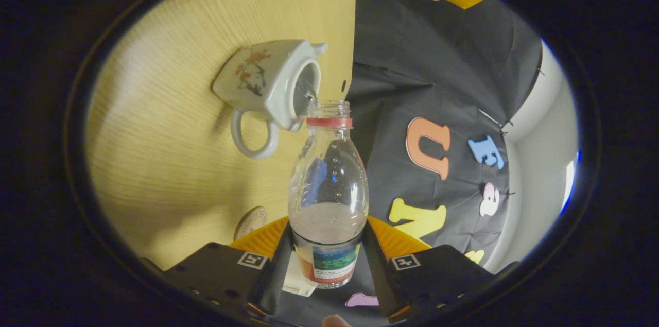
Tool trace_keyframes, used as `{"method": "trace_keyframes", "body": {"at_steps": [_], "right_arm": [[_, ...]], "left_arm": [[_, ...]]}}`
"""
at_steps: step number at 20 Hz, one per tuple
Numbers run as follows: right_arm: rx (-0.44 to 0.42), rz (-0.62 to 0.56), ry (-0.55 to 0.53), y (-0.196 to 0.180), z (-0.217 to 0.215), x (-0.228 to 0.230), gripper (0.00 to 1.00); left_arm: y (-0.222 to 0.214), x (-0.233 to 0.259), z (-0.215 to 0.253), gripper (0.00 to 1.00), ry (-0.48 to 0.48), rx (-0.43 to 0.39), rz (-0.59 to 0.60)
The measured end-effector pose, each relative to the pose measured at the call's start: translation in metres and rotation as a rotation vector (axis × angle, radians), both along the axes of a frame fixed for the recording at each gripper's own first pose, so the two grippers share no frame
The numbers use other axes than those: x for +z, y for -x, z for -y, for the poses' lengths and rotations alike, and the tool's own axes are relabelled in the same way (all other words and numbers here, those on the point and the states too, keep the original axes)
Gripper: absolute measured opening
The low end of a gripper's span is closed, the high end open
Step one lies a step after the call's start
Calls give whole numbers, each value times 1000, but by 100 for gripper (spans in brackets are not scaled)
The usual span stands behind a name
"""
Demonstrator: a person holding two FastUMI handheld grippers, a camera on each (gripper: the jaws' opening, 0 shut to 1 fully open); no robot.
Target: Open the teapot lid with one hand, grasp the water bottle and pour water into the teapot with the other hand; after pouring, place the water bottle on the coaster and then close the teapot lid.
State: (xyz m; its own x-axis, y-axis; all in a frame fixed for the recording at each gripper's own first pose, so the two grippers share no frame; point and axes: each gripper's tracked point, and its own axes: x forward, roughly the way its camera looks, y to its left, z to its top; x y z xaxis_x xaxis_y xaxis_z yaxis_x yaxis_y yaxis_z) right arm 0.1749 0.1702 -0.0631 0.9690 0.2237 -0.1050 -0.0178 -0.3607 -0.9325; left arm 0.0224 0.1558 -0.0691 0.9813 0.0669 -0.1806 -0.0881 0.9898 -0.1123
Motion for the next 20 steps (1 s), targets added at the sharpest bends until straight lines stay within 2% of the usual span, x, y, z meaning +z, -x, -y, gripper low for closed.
{"method": "trace_keyframes", "body": {"at_steps": [20], "right_arm": [[38,75,102,3,-8,17,72]], "left_arm": [[1,-1,1,3,-18,-8,-9]]}}
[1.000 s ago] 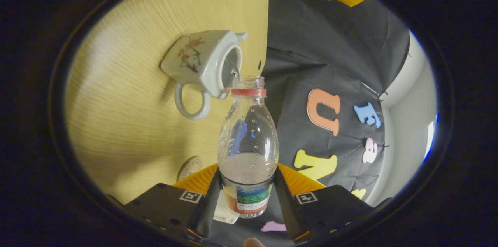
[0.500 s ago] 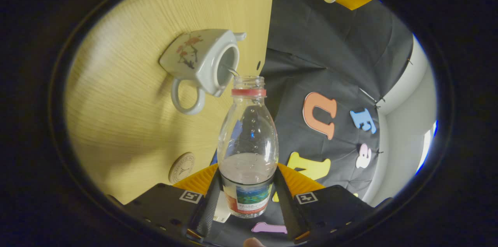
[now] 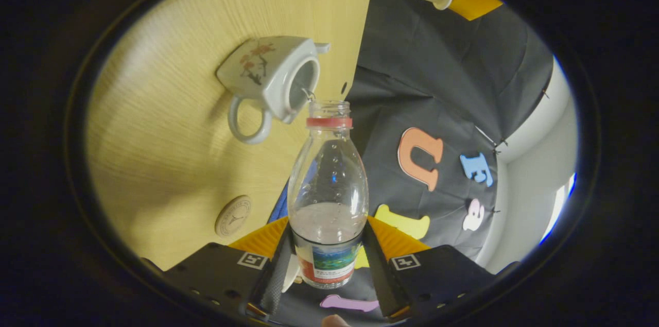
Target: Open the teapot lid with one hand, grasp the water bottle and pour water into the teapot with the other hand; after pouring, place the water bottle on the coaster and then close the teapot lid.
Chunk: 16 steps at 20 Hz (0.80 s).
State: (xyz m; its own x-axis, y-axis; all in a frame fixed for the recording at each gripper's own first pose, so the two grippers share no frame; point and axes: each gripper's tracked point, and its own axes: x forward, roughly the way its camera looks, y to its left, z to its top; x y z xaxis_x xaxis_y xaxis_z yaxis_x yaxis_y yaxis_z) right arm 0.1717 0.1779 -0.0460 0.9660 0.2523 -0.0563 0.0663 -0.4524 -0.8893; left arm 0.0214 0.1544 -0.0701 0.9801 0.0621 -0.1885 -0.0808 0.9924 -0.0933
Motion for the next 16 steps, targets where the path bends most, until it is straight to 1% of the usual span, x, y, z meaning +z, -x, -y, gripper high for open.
{"method": "trace_keyframes", "body": {"at_steps": [3,6,16], "right_arm": [[8,10,11,1,-4,2,70],[12,19,31,0,-7,5,72],[39,69,100,1,-16,19,72]], "left_arm": [[0,0,2,3,-3,-6,-1],[0,-1,3,3,-15,-15,-4],[2,1,2,3,-10,-15,-2]]}}
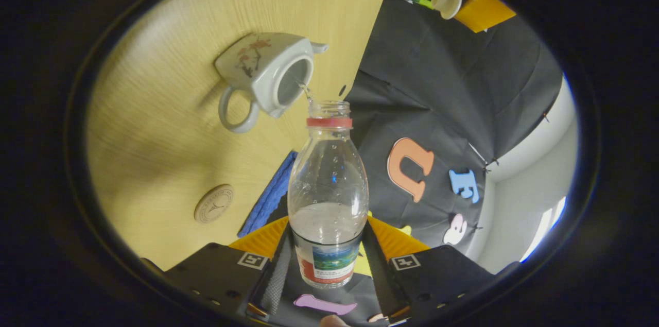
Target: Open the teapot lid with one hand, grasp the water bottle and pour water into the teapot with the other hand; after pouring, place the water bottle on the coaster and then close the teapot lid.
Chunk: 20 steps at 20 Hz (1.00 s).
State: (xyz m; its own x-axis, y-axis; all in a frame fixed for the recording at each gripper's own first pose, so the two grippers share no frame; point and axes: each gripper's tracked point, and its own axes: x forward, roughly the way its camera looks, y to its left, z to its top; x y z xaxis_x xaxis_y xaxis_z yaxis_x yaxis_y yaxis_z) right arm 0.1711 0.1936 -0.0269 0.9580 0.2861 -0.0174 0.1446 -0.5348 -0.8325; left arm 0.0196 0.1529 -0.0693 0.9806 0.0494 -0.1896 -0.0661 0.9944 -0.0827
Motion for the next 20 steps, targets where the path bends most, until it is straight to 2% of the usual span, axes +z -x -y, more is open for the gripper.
{"method": "trace_keyframes", "body": {"at_steps": [12,20], "right_arm": [[5,22,56,3,-8,9,72],[19,28,45,5,-11,12,72]], "left_arm": [[1,2,-1,3,-1,-1,-1],[1,2,-3,3,5,5,1]]}}
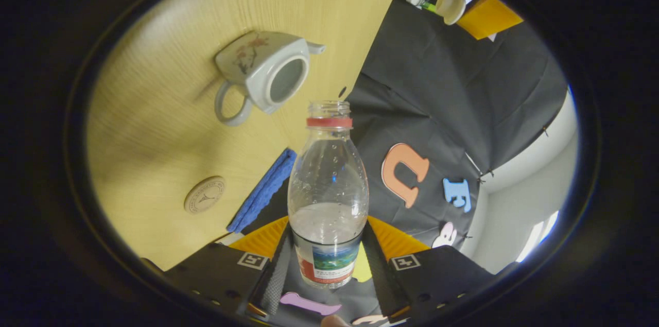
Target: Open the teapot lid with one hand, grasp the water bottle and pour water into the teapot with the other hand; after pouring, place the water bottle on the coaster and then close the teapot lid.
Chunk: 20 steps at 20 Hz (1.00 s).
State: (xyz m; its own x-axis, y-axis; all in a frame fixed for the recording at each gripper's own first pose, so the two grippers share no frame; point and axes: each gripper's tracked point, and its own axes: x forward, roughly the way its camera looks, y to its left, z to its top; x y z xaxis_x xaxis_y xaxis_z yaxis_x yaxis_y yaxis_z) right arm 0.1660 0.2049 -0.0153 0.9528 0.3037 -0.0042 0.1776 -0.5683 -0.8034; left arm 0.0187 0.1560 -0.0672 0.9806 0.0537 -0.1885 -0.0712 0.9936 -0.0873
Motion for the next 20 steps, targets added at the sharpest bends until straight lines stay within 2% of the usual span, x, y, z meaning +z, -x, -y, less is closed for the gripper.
{"method": "trace_keyframes", "body": {"at_steps": [4,11,15,20], "right_arm": [[6,-22,-40,1,-1,-1,72],[-21,-165,-244,8,11,-17,71],[-75,-344,-497,11,20,-36,73],[-104,-551,-869,18,28,-29,72]], "left_arm": [[2,1,-2,3,3,6,3],[2,4,-5,3,6,14,11],[5,9,-2,3,8,14,10],[9,19,6,3,30,11,24]]}}
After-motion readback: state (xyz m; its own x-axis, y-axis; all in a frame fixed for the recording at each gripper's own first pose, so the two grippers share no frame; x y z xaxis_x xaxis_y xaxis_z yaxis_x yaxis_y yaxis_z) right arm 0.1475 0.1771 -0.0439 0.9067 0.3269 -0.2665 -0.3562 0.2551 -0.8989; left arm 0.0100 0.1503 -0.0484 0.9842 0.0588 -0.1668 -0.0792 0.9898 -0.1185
